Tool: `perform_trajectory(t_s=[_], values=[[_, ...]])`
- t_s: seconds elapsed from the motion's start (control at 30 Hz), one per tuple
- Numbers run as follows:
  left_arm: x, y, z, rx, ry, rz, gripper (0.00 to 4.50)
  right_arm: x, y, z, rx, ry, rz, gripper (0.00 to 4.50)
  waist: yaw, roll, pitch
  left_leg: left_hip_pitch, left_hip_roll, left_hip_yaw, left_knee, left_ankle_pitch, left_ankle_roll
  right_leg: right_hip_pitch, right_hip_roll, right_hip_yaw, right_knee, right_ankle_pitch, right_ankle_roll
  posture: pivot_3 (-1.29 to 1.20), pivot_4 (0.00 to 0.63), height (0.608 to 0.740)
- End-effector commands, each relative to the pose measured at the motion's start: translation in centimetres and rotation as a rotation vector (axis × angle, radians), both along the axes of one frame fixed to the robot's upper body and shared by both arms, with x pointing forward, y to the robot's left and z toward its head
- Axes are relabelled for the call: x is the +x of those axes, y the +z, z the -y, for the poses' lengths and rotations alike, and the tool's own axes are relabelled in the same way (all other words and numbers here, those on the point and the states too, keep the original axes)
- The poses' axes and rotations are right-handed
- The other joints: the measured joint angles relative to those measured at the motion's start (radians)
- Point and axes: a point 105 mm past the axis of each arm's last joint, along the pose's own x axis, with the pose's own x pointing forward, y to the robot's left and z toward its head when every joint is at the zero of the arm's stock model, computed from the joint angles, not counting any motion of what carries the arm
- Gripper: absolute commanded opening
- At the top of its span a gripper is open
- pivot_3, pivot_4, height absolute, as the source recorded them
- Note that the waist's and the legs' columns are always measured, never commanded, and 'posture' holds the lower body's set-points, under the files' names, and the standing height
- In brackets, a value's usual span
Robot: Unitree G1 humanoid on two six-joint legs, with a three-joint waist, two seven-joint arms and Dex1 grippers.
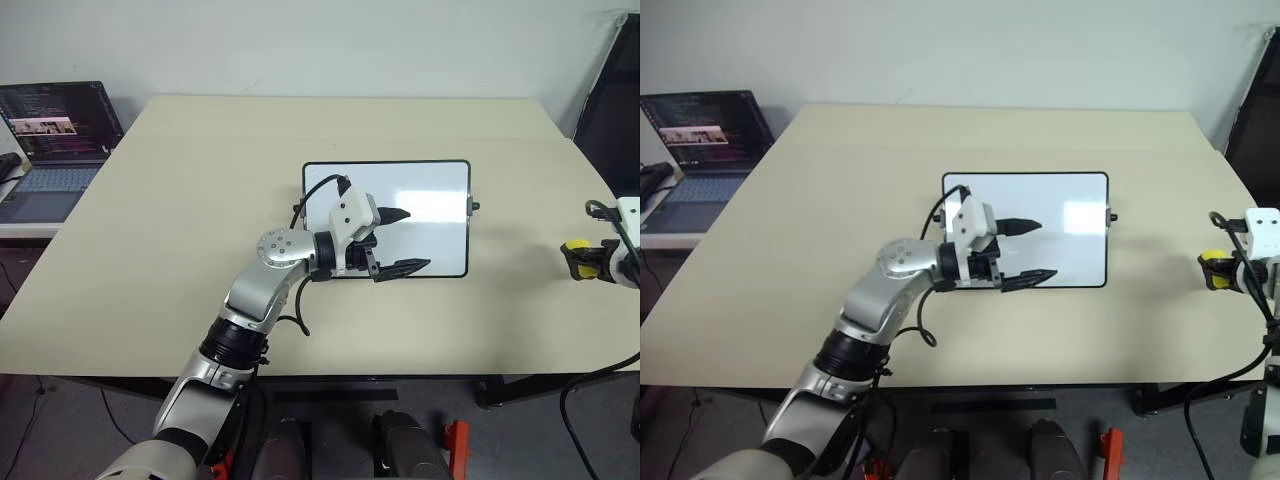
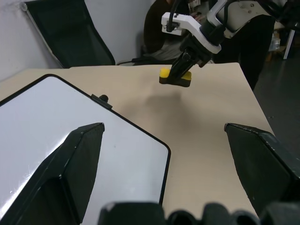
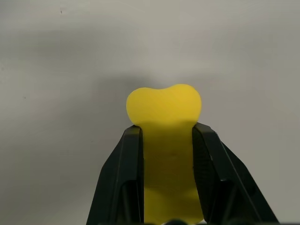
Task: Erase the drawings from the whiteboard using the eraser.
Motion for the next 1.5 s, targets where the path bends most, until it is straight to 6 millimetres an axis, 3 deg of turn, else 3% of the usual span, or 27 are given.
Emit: perform_trajectory(t_s=[0.03, 0.1, 0.23, 0.3, 0.33, 0.4, 0.47, 0.57, 0.67, 0.73, 0.87, 1.07, 1.2, 1.5], values=[[-0.6, 1.3, -0.1, -0.027, -0.01, 0.042, 4.5, 0.5, 1.0, 0.5, -0.026, -0.011, 0.025, 1.75, 0.0, 0.0, 0.0, 0.0, 0.0, 0.0, 0.0, 0.0, 0.0, 0.0, 0.0, 0.0, 0.0, 0.0, 0.0, 0.0, 0.15, 0.74], [-0.6, 1.3, -0.3, -0.025, -0.005, 0.04, 4.5, 0.5, 0.8, 0.6, -0.023, -0.012, 0.011, 2.21, 0.0, 0.0, 0.0, 0.0, 0.0, 0.0, 0.0, 0.0, 0.0, 0.0, 0.0, 0.0, 0.0, 0.0, 0.0, 0.0, 0.15, 0.74], [-0.5, 1.2, -0.7, -0.022, 0.012, 0.038, 4.5, 0.7, 0.7, 0.8, -0.023, -0.016, 0.006, 3.65, 0.0, 0.0, 0.0, 0.0, 0.0, 0.0, 0.0, 0.0, 0.0, 0.0, 0.0, 0.0, 0.0, 0.0, 0.0, 0.0, 0.15, 0.74], [-0.2, 1.4, -1.3, -0.028, 0.039, 0.044, 4.5, 1.1, 1.9, 0.8, -0.062, -0.009, 0.053, 4.36, 0.0, 0.0, 0.0, 0.0, 0.0, 0.0, 0.0, 0.0, 0.0, 0.0, 0.0, 0.0, 0.0, 0.0, 0.0, 0.0, 0.15, 0.74], [0.0, 1.5, -1.6, -0.032, 0.053, 0.045, 4.5, 1.3, 2.7, 0.6, -0.075, 0.001, 0.076, 4.47, 0.0, 0.0, 0.0, 0.0, 0.0, 0.0, 0.0, 0.0, 0.0, 0.0, 0.0, 0.0, 0.0, 0.0, 0.0, 0.0, 0.15, 0.74], [0.6, 1.9, -2.7, -0.041, 0.098, 0.06, 4.5, 1.8, 4.5, -0.4, -0.097, 0.037, 0.14, 4.47, -0.003, 0.001, 0.0, 0.0, 0.0, 0.0, 0.0, 0.0, 0.0, 0.0, 0.0, 0.0, 0.0, 0.0, 0.0, 0.0, 0.15, 0.74], [1.4, 2.8, -4.5, -0.083, 0.165, 0.065, 4.5, 2.8, 7.2, -2.7, -0.114, 0.135, 0.303, 4.47, -0.006, 0.001, 0.0, 0.0, 0.0, 0.0, 0.0, 0.0, 0.0, 0.0, 0.0, 0.0, 0.0, 0.0, 0.0, 0.0, 0.15, 0.74], [3.6, 4.7, -8.5, -0.186, 0.361, 0.089, 4.5, 3.9, 9.4, -6.0, -0.133, 0.251, 0.582, 4.47, -0.008, 0.0, 0.0, 0.001, 0.001, 0.0, 0.0, 0.0, 0.0, 0.0, 0.001, 0.001, 0.001, 0.0, 0.0, 0.0, 0.15, 0.74], [6.0, 5.7, -12.8, -0.264, 0.619, 0.126, 4.5, 4.4, 7.4, -6.2, -0.079, 0.193, 0.679, 4.47, -0.002, -0.001, -0.001, 0.002, 0.001, 0.0, 0.0, 0.0, 0.0, 0.002, 0.001, 0.0, 0.0, 0.0, 0.001, 0.0, 0.15, 0.74], [7.4, 5.3, -15.6, -0.277, 0.801, 0.142, 4.5, 4.5, 5.2, -5.1, -0.024, 0.104, 0.706, 4.47, 0.007, -0.001, -0.001, 0.002, 0.001, 0.0, 0.0, 0.0, 0.0, 0.002, 0.0, 0.0, 0.0, 0.0, 0.001, 0.0, 0.15, 0.74], [8.6, 3.6, -18.8, -0.307, 1.015, 0.138, 4.5, 4.2, 2.5, -3.6, 0.017, -0.032, 0.755, 4.47, 0.028, -0.001, -0.001, -0.001, -0.002, 0.0, 0.001, 0.0, 0.0, 0.001, -0.003, -0.001, -0.001, 0.003, -0.002, 0.0, 0.15, 0.74], [9.5, -2.8, -19.2, -0.269, 1.139, 0.018, 4.5, 4.6, 0.2, -5.4, 0.07, -0.011, 0.762, 4.47, 0.024, -0.001, -0.001, -0.001, -0.002, 0.0, 0.0, 0.0, 0.0, 0.001, -0.003, -0.001, -0.002, 0.004, -0.001, 0.0, 0.15, 0.74], [10.2, -5.8, -18.4, -0.232, 1.164, -0.027, 4.5, 4.9, -0.7, -6.5, 0.086, -0.01, 0.767, 4.47, 0.018, -0.001, -0.001, 0.0, -0.002, 0.0, 0.0, 0.0, 0.0, 0.001, -0.002, 0.0, 0.0, 0.004, -0.001, 0.0, 0.15, 0.74], [10.9, -7.5, -17.6, -0.231, 1.161, -0.064, 4.5, 5.6, -1.5, -7.5, 0.104, -0.032, 0.772, 4.47, 0.019, -0.001, -0.001, 0.0, -0.002, 0.0, 0.0, 0.0, 0.0, 0.001, -0.002, 0.0, 0.0, 0.004, -0.001, 0.0, 0.15, 0.74]])
